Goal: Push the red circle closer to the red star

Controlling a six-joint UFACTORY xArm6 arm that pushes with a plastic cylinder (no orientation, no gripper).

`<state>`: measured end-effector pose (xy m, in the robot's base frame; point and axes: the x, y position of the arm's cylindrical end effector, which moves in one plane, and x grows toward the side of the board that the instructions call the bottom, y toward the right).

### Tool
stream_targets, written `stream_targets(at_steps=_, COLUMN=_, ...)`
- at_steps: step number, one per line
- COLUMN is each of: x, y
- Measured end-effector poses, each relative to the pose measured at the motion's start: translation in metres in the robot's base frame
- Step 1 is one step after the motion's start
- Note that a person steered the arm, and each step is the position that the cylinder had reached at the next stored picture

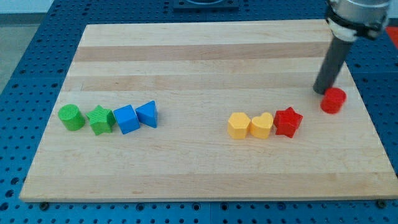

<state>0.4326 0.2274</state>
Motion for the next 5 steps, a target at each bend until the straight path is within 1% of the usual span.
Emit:
stream_targets(at_steps=1, x=0.012, y=0.002)
stream_targets(at_steps=2, x=-0.013, y=0.004)
stream_targets(at_steps=3, x=-0.006, y=0.056)
stream_targets(at_steps=4, x=0.046, y=0.064)
stream_targets(at_steps=5, x=0.067, y=0.064)
